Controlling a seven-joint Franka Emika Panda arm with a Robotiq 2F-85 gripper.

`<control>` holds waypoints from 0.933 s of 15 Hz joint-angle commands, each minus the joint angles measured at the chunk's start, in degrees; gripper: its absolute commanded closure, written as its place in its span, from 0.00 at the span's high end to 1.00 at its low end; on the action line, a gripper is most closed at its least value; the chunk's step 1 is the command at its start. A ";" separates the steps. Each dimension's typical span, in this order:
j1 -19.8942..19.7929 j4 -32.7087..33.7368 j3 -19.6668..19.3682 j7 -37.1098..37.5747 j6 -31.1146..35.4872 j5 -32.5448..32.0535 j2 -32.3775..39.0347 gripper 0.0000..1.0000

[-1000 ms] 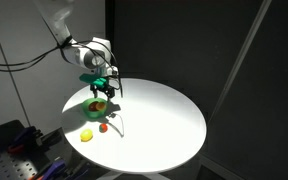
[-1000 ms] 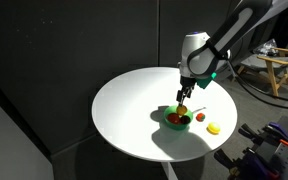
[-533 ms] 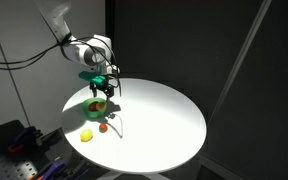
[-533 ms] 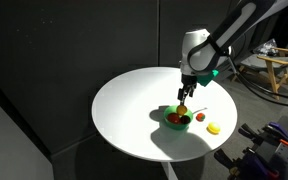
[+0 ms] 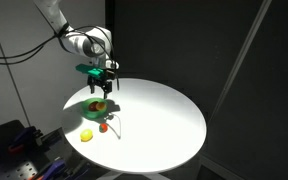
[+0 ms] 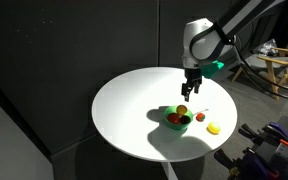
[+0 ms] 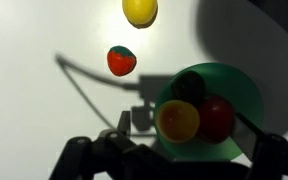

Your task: Pick up the orange round fruit and put it in the green bowl

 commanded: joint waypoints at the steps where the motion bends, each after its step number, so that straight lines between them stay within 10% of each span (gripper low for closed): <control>1: 0.20 -2.61 -0.19 0.73 -3.07 0.14 -4.43 1.00; 14: -1.06 -13.37 -1.29 0.24 -4.46 1.61 -18.60 1.00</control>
